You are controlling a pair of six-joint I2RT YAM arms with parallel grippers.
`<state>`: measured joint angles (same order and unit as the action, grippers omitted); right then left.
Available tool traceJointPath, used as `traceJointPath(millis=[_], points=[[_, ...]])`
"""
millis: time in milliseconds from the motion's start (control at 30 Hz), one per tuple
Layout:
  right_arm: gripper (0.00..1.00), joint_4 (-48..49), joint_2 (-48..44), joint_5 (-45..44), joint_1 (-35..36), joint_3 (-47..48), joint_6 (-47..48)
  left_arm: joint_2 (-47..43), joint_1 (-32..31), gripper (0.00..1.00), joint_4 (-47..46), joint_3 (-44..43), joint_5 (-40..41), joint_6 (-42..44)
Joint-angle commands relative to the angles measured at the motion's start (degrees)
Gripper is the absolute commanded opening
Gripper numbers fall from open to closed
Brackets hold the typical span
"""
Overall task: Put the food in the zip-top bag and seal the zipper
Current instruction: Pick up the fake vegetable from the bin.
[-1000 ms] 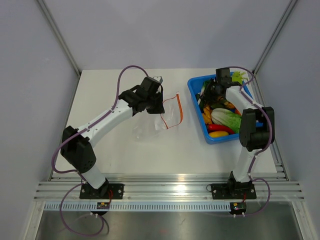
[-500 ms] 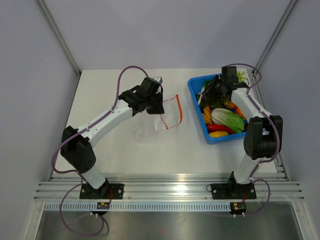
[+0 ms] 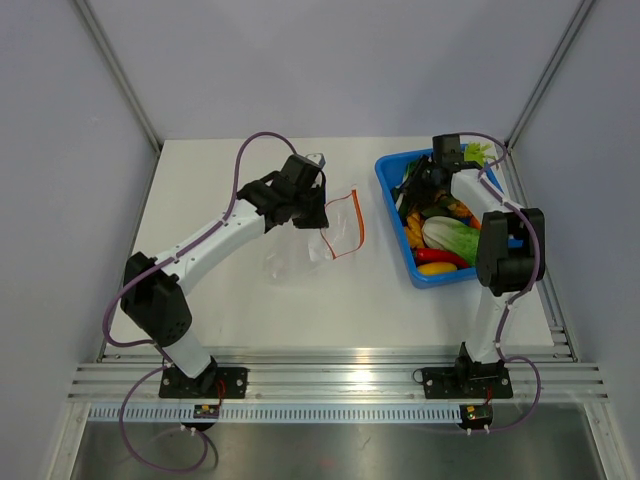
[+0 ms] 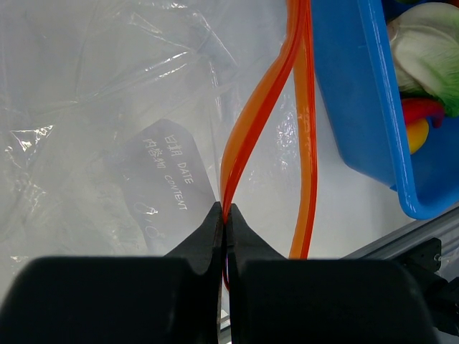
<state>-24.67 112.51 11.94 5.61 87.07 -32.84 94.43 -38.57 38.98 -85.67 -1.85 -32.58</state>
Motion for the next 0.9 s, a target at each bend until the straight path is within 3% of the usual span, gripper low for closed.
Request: traceJointPath(millis=[0,100,133,300,700,867], points=[[0.41,1.7,1.5,1.9,-0.2,3.6,-0.4,-2.8,0.1,0.0,-1.2,-0.5,-0.4,0.9],[0.34,2.0,1.2,2.3,-0.2,3.4,-0.5,-2.8,0.1,0.0,-1.1,-0.4,-0.2,0.9],[0.24,2.4,0.8,2.1,-0.2,3.0,-0.5,-2.9,0.1,0.0,-1.0,-0.4,-0.2,1.1],[0.03,1.5,-3.8,1.3,-0.2,1.0,0.6,-2.2,0.1,0.0,-0.8,-0.6,-0.4,1.1],[0.0,-3.4,-20.3,1.2,-0.2,-4.8,4.6,2.0,0.5,0.0,2.4,-8.2,0.2,4.9],[0.0,-7.6,-28.9,5.6,-0.2,-8.4,5.9,2.5,1.0,0.0,2.9,-9.7,0.1,5.2]])
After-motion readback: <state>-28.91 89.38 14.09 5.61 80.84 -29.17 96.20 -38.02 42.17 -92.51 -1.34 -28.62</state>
